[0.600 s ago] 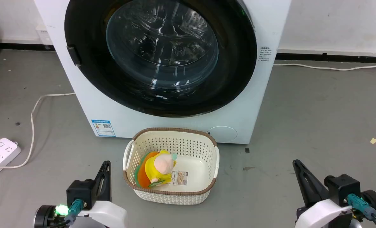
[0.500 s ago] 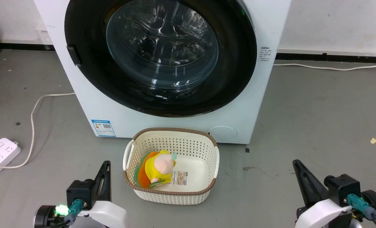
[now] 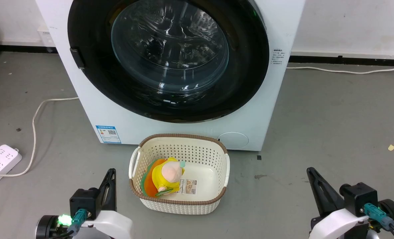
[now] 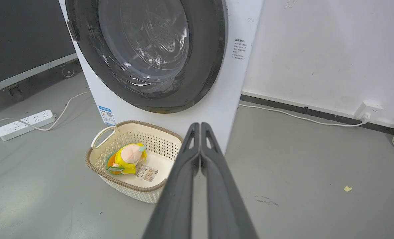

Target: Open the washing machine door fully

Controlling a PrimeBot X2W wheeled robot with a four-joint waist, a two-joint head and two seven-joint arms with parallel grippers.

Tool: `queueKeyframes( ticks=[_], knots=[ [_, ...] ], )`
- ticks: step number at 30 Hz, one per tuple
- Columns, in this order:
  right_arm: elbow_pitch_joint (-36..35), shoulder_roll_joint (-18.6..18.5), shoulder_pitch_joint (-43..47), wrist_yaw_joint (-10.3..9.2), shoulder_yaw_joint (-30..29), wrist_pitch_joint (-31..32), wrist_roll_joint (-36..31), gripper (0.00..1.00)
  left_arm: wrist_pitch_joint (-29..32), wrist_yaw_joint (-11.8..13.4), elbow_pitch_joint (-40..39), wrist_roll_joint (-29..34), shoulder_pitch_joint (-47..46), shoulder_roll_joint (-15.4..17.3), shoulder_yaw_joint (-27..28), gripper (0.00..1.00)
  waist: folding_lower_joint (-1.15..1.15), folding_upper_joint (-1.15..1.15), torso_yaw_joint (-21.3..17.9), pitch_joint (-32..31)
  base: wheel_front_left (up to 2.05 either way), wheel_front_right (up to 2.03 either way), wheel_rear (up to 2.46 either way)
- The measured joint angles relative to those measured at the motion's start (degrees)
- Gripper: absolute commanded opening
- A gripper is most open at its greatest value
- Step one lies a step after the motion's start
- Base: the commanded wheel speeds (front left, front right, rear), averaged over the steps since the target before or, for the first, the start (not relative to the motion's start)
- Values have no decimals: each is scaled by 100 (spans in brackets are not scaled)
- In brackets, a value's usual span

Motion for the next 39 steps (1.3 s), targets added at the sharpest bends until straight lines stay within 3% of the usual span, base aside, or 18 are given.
queueKeyframes(
  ticks=[39],
  knots=[
    [0,0,0,0,2,0,0,0,0,-1,0,1,0,0,2,0,0,0,0,0,0,0,0]
  ],
)
